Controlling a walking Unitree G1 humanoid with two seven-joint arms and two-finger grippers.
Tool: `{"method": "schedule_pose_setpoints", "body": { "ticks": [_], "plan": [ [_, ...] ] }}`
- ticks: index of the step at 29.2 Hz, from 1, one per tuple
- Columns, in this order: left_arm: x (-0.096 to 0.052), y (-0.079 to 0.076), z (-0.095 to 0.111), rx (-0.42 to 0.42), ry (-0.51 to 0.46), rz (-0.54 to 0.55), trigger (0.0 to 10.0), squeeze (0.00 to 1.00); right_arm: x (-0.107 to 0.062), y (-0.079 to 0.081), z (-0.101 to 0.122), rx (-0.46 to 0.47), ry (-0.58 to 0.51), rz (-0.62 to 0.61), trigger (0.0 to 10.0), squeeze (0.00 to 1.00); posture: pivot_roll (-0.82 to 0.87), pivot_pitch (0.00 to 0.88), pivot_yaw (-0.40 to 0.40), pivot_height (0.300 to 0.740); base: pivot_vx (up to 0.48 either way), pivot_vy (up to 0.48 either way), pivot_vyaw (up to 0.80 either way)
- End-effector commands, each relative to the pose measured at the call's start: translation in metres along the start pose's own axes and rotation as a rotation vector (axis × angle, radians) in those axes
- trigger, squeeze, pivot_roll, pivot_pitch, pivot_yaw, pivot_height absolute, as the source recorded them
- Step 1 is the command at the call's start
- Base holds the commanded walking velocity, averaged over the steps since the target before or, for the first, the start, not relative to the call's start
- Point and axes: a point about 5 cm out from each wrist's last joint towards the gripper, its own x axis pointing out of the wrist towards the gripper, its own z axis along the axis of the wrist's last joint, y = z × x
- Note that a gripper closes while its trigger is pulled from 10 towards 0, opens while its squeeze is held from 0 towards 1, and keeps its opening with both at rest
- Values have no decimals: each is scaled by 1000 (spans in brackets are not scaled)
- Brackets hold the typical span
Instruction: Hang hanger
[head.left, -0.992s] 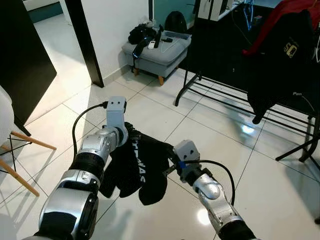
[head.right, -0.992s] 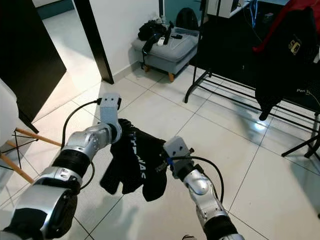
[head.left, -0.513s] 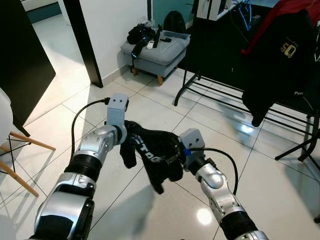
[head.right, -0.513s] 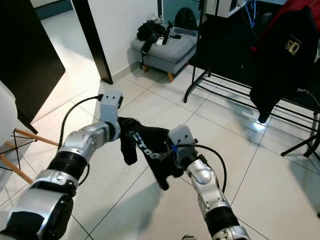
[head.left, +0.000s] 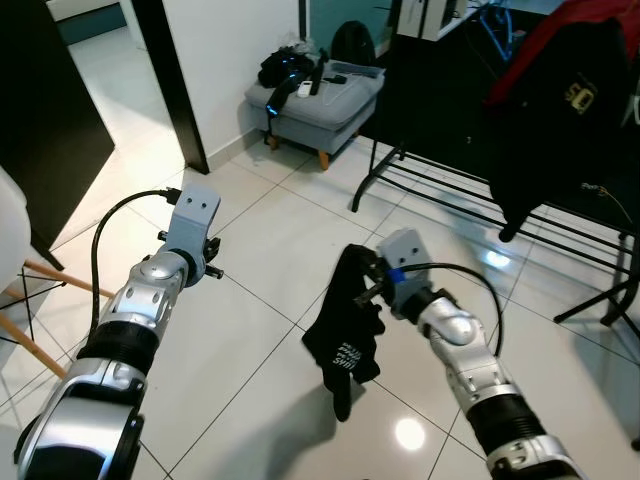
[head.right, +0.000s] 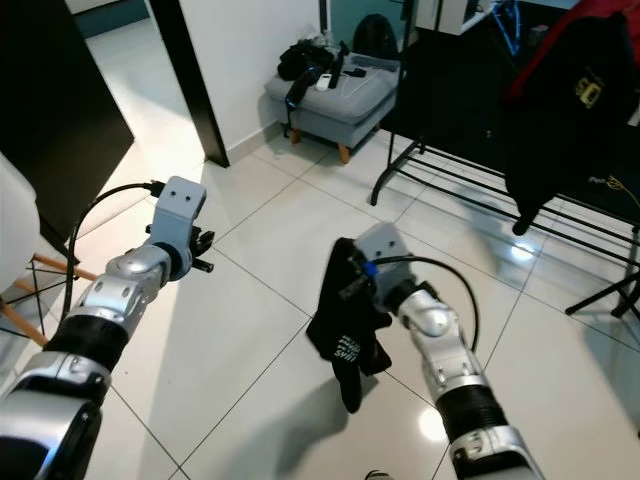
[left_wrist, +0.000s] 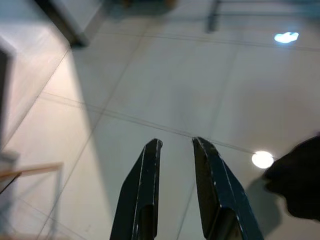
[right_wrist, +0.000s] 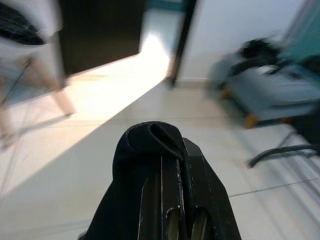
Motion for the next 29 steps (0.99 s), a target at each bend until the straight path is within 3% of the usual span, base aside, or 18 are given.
{"method": "schedule_pose_setpoints", "body": {
  "ticks": [1,3,4,5,6,7,8,11,12,15,17,20,21,22,23,24,26,29],
  "plan": [
    [-3,-6,-2,2,-9,-66,10000,0,2,2,1,-7,36,44,0,0,-45,148,51,740,0,0,0],
    [-4,-10,-5,18,-5,-92,10000,0,1,-1,-2,5,74,38,0,0,-51,146,49,740,0,0,0],
    [-6,-16,-13,51,22,-107,10000,0,3,-8,-2,173,74,-69,0,0,-52,143,46,740,0,0,0],
    [-6,-16,-13,51,22,-107,10000,0,3,-8,-2,173,74,-69,0,0,-52,143,46,740,0,0,0],
    [-7,-23,-20,84,42,-126,10000,0,4,-12,-5,336,81,-157,0,0,-52,142,46,740,0,0,0],
    [-7,-23,-20,84,42,-126,10000,0,4,-12,-5,336,81,-157,0,0,-52,142,46,740,0,0,0],
    [-9,-31,-25,118,49,-159,10000,0,4,-12,-8,425,96,-207,0,0,-53,136,47,740,0,0,0],
    [-12,-42,-28,146,47,-218,10000,0,4,-11,-12,441,120,-225,0,0,-54,132,47,740,0,0,0],
    [-16,-53,-29,154,46,-288,10000,0,3,-10,-14,416,136,-234,0,0,-55,132,49,740,0,0,0],
    [-16,-53,-29,154,46,-288,10000,0,3,-10,-14,416,136,-234,0,0,-55,132,49,740,0,0,0],
    [-18,-71,-24,108,36,-373,10000,0,6,-8,-13,416,135,-214,0,0,-55,132,40,740,0,0,0],
    [-18,-71,-24,108,36,-373,10000,0,6,-8,-13,416,135,-214,0,0,-55,132,40,740,0,0,0],
    [-14,-75,-18,34,18,-350,10000,1000,9,-7,-9,416,130,-180,0,0,-57,131,39,740,0,0,0],
    [-8,-80,-10,-51,3,-315,10000,1000,14,-6,-3,398,129,-126,0,0,-60,129,37,740,0,0,0],
    [-8,-80,-10,-51,3,-315,10000,1000,14,-6,-3,398,129,-126,0,0,-60,129,37,740,0,0,0],
    [-2,-82,-4,-113,-1,-266,10000,1000,17,-4,3,383,136,-75,0,0,-60,129,37,740,0,0,0],
    [-2,-82,-4,-113,-1,-266,10000,1000,17,-4,3,383,136,-75,0,0,-60,129,37,740,0,0,0],
    [6,-85,4,-189,11,-177,10000,1000,21,1,13,373,148,12,0,0,-63,125,31,740,0,0,0]
  ]
}}
